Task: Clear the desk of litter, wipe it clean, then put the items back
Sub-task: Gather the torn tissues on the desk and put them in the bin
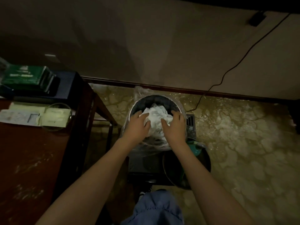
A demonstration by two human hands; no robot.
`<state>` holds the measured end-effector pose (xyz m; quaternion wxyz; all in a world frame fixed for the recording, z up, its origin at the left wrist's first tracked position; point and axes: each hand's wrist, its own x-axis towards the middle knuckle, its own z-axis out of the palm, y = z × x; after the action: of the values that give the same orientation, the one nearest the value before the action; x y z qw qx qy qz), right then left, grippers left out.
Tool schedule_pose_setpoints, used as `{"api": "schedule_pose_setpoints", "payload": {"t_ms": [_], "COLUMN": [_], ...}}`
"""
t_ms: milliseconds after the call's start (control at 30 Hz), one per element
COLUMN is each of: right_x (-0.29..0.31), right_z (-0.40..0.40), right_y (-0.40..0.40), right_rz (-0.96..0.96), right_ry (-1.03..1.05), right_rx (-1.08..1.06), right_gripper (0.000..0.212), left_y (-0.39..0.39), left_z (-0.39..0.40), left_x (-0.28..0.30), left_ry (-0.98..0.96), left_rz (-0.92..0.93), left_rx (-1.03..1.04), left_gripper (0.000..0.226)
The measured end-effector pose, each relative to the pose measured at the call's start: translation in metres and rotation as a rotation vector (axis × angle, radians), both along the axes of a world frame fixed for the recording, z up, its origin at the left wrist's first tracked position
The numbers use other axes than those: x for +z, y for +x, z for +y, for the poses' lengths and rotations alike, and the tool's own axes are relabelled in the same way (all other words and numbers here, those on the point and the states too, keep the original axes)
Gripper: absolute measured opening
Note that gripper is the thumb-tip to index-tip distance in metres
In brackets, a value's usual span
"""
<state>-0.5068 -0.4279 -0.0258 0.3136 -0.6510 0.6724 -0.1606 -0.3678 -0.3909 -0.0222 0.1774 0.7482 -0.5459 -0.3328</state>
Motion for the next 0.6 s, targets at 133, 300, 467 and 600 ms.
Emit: {"api": "schedule_pose_setpoints", "payload": {"t_ms": [133, 300, 467, 600], "right_x": [0.037, 0.085, 0.114, 0.126], "right_z": [0.024, 0.088, 0.197, 0.293], "right_y": [0.031, 0.115, 0.224, 0.312], "right_rz": [-0.051, -0.052, -0.101, -0.114], "right_ry": [-0.003, -0.056, -0.100, -0.114], "right_rx": [0.091, 0.337, 0.597, 0.781], "right_gripper": [0.045, 0.034, 0.031, 0.037], "left_y": [0.032, 0.106, 0.216, 0.300], "left_z": [0.030, 0.117, 0.251, 0.368], "left_x": [0.044, 0.096, 0.129, 0.140], "left_ry": [-0.115, -0.219, -0.241, -0.192], "left_rz": [-0.010, -0.120, -0.210, -0.308], "left_rx": [0.064, 0.102, 0.281, 0.492], "left_gripper": [0.035, 0.031, 0.035, 0.037]}}
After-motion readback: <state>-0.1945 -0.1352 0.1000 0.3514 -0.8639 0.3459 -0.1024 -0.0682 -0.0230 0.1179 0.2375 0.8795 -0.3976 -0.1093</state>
